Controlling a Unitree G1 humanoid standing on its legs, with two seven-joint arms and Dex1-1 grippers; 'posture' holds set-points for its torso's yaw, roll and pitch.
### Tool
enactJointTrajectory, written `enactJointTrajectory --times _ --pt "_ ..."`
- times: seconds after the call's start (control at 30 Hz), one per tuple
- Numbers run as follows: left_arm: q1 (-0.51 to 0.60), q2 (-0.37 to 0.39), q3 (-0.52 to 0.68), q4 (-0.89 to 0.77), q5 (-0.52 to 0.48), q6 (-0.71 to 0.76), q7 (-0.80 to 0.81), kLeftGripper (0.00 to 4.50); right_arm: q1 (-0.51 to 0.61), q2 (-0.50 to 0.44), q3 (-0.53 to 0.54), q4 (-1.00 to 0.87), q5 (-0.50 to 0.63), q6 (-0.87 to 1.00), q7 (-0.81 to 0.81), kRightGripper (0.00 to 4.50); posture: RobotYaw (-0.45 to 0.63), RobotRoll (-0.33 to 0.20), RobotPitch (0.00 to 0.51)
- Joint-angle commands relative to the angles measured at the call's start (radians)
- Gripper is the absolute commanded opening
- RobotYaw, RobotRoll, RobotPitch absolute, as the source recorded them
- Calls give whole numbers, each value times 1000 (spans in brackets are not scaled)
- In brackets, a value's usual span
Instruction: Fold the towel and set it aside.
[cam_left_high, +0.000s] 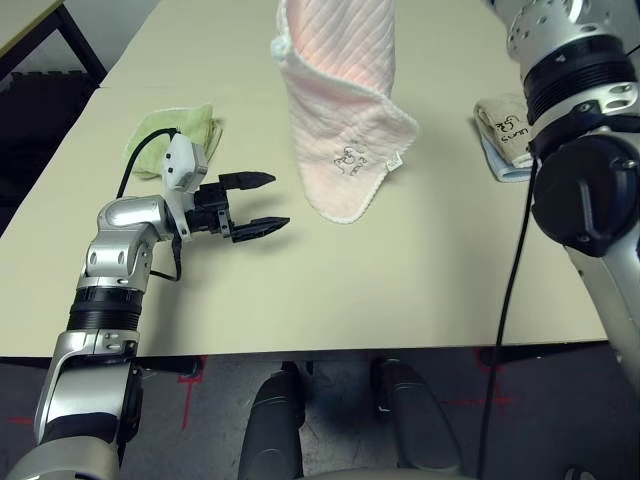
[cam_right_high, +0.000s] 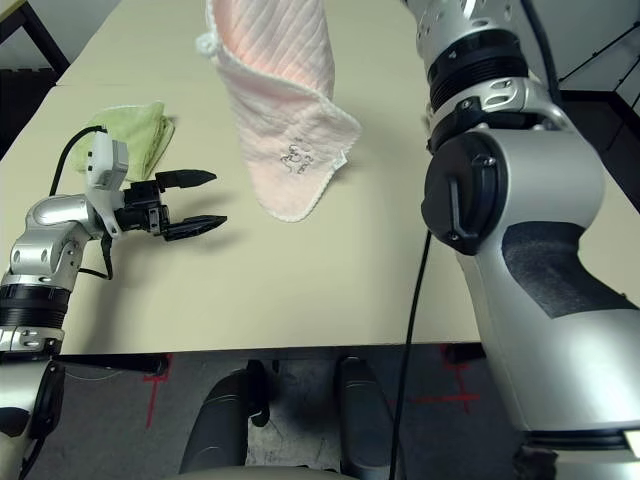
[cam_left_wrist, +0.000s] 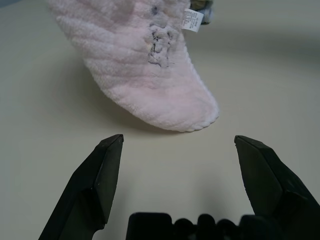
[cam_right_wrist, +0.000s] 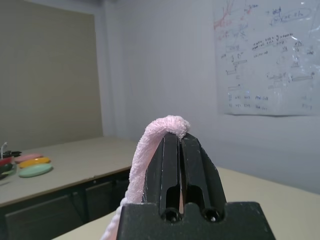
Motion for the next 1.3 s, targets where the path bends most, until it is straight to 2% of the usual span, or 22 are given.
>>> enactJointTrajectory --times 0.03,0.27,0.47,0.63,0.77,0.97,1.3 --pt "-13 -31 -9 -18 -17 24 15 4500 -40 -9 -8 -15 8 5 -34 28 -86 0 153" --pt "-45 -75 0 -32 -42 75 43 4500 -93 -11 11 5 -22 -1 -165 28 -68 0 153" --pt "-56 -84 -6 -8 -25 60 63 4500 -107 -7 13 9 -33 -5 -194 28 -59 0 158" --pt "-125 -189 -15 -6 16 72 244 4500 -76 19 17 0 -32 23 -174 28 -40 0 162" --pt "-222 -289 14 -1 0 167 422 4500 -62 28 16 -8 -30 37 -169 28 -38 0 161" --pt "-339 -375 60 1 -41 307 595 4500 -42 39 18 -23 -28 56 -164 28 -42 0 162" --pt "-437 -428 104 -111 -111 527 764 4500 -12 54 17 -39 -23 78 -165 28 -28 0 165"
